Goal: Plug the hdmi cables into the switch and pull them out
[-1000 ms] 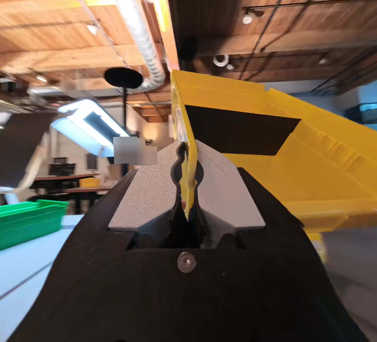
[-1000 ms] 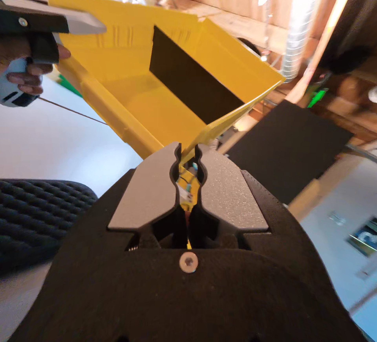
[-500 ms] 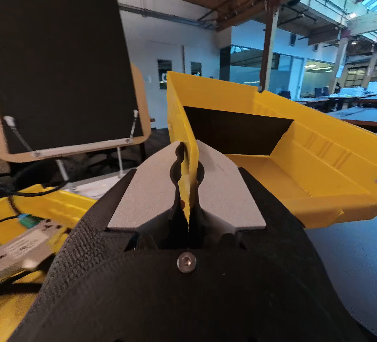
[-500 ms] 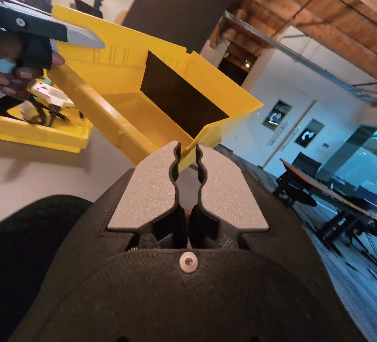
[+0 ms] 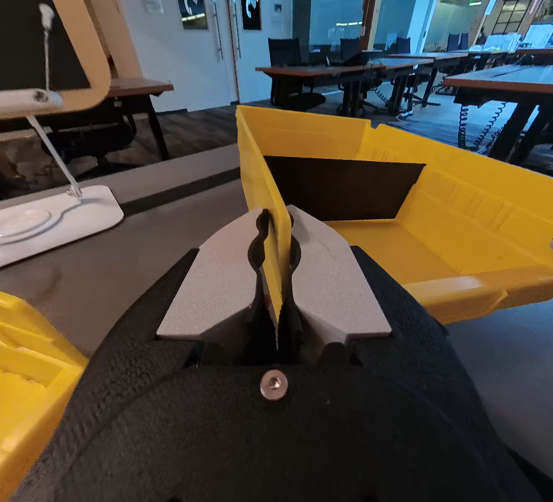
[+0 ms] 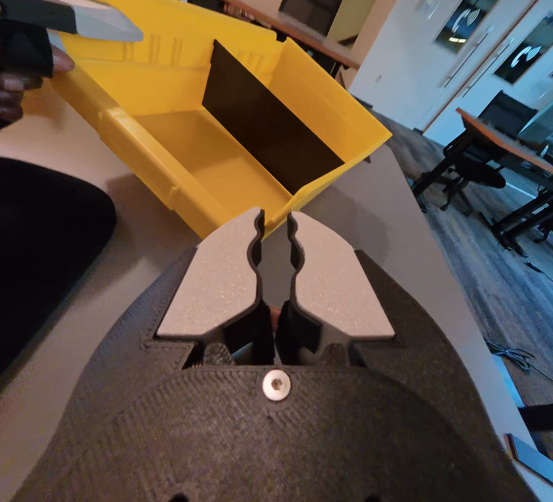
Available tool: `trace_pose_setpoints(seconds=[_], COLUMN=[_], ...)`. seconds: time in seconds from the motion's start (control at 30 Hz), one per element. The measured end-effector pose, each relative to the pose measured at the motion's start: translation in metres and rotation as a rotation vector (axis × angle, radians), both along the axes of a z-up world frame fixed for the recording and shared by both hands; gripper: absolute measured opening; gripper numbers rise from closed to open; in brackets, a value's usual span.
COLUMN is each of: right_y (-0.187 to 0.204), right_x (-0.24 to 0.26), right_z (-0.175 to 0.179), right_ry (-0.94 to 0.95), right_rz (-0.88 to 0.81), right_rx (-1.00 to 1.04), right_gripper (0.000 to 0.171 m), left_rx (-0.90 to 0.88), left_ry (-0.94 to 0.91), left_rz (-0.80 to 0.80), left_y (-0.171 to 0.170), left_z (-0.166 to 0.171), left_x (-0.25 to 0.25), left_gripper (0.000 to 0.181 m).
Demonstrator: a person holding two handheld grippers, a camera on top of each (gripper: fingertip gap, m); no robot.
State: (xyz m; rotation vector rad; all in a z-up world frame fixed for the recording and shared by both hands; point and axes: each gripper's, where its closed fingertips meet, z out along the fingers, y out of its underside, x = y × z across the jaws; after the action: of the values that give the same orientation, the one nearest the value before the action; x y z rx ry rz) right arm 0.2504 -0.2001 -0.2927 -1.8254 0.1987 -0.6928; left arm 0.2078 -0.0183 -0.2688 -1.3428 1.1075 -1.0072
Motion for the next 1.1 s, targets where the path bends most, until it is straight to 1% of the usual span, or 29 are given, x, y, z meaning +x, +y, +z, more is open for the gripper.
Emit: trace_pose_setpoints(seconds=[0.1,0.17,0.23,0.27,0.3,0.33,0.4,0.47,0.5,0.53,0.6,0.63,0.7,0.73,0.8,0.83,0.9,0.93,0.97,1.0,1.07,1.1], right_y=[-0.001,-0.002,0.001,0.003,0.003,0.001,-0.004,-0.009,-0.007,-0.002,0.020,0.033,0.056,0.063,0.072,0.075,0.080,0.081,0.080,0.078,0.071,0.068], right_x=[0.005,0.006,0.002,0.000,0.000,0.001,0.004,0.004,-0.001,-0.010,-0.037,-0.052,-0.076,-0.079,-0.068,-0.064,-0.060,-0.057,-0.052,-0.048,-0.037,-0.035], right_z=[-0.012,-0.014,-0.018,-0.019,-0.017,-0.012,0.002,0.020,0.029,0.037,0.040,0.032,-0.006,-0.021,-0.036,-0.041,-0.055,-0.059,-0.060,-0.061,-0.061,-0.061], right_ry=[-0.001,-0.013,0.002,0.013,0.005,-0.019,-0.095,-0.227,-0.305,-0.376,-0.471,-0.479,-0.380,-0.353,-0.423,-0.448,-0.422,-0.418,-0.426,-0.432,-0.432,-0.420], right_rz=[-0.017,-0.025,0.016,0.036,0.038,0.022,-0.023,-0.068,-0.070,-0.044,0.091,0.179,0.333,0.337,0.241,0.209,0.187,0.164,0.143,0.123,0.072,0.073], right_rx=[-0.071,-0.095,-0.116,-0.115,-0.103,-0.086,-0.063,-0.076,-0.086,-0.096,-0.138,-0.186,-0.358,-0.439,-0.539,-0.573,-0.608,-0.605,-0.605,-0.612,-0.616,-0.609], right_gripper=[0.015,0.016,0.017,0.024,0.028,0.029,0.038,0.044,0.046,0.047,0.047,0.046,0.046,0.045,0.042,0.042,0.043,0.041,0.041,0.041,0.037,0.037], left_rx=[0.017,0.027,0.020,0.034,0.073,0.122,0.227,0.326,0.369,0.403,0.447,0.457,0.434,0.399,0.387,0.432,0.531,0.560,0.590,0.614,0.588,0.568], left_ry=[0.041,0.120,0.255,0.273,0.259,0.245,0.272,0.311,0.336,0.364,0.464,0.528,0.586,0.567,0.527,0.549,0.651,0.729,0.802,0.846,0.878,0.893], left_rz=[-0.024,-0.059,-0.161,-0.164,-0.154,-0.146,-0.143,-0.110,-0.084,-0.044,0.069,0.109,0.129,0.106,0.108,0.137,0.185,0.189,0.204,0.190,0.143,0.136], left_y=[-0.002,-0.004,-0.015,-0.014,-0.011,-0.008,-0.004,0.001,0.006,0.013,0.039,0.052,0.067,0.067,0.071,0.078,0.095,0.103,0.112,0.117,0.121,0.127], left_z=[-0.013,-0.021,-0.031,-0.027,-0.018,-0.007,0.006,0.011,0.009,0.006,-0.009,-0.020,-0.039,-0.045,-0.050,-0.053,-0.064,-0.073,-0.079,-0.082,-0.085,-0.085], left_x=[0.001,-0.001,-0.008,-0.016,-0.026,-0.039,-0.072,-0.112,-0.132,-0.151,-0.182,-0.193,-0.198,-0.195,-0.189,-0.188,-0.189,-0.192,-0.197,-0.201,-0.208,-0.214], left_gripper=[0.013,0.017,0.050,0.060,0.063,0.063,0.063,0.059,0.053,0.049,0.047,0.048,0.058,0.059,0.059,0.059,0.054,0.049,0.039,0.035,0.031,0.031])
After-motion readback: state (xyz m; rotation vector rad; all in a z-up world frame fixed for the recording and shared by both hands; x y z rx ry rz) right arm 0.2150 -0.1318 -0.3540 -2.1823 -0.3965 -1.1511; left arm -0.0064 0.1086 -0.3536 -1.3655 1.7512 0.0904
